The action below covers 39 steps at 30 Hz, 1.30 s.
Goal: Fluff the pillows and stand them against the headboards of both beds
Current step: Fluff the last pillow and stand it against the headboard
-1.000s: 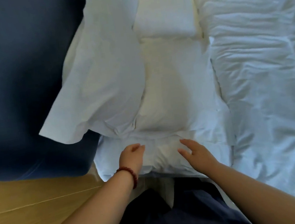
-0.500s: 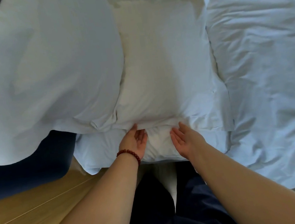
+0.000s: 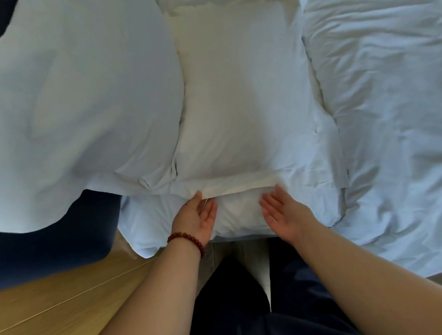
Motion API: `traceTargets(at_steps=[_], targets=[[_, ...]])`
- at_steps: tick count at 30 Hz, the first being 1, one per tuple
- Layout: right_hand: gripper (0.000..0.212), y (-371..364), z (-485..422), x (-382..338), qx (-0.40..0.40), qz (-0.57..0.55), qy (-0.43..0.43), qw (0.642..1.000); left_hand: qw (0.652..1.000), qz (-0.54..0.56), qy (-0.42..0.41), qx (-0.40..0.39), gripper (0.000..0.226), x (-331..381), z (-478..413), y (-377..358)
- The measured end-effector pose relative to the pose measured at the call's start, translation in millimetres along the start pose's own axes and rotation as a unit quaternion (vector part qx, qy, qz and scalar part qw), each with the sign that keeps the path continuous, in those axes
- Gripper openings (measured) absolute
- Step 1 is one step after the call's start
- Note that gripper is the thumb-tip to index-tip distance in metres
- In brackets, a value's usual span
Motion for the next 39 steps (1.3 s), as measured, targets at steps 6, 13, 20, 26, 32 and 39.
traceTargets(at_steps=[6, 13, 20, 26, 32, 39], targets=[[0.014, -35, 8, -8, 0.057, -0.040, 0.071, 0.995, 0.995, -0.092, -0.036, 0.017, 0.018, 11, 1, 4], [0.025, -36, 7, 14, -0.001, -0.045, 0.036, 0.998, 0.998, -0.048, -0.035, -0.012, 0.032, 25, 0, 12], [0.028, -92, 4, 68, -0.064, 0.079, -0.044, 0.994, 0.976, -0.094, -0.194, 0.033, 0.047, 109, 14, 55], [0.023, -78, 1, 44, 0.011, 0.078, 0.093, 0.993, 0.950, -0.146, -0.245, 0.123, 0.031, 132, 32, 91], [0.034, -88, 12, 74, -0.036, 0.053, 0.005, 0.998, 0.961, -0.136, -0.226, 0.087, 0.017, 115, 41, 77], [0.020, -83, 16, 70, 0.027, 0.154, 0.049, 0.986, 0.950, -0.133, -0.234, 0.156, 0.014, 110, 49, 97]])
Point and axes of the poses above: each hand's wrist, its own z-axis away from the middle knuckle, its own y-axis out of the back of the hand, x = y × z, the point moved 8 cm from there along -z, towards the middle knuckle, and after that the axes turned 9 degrees about -z, right-handed, at the moved point
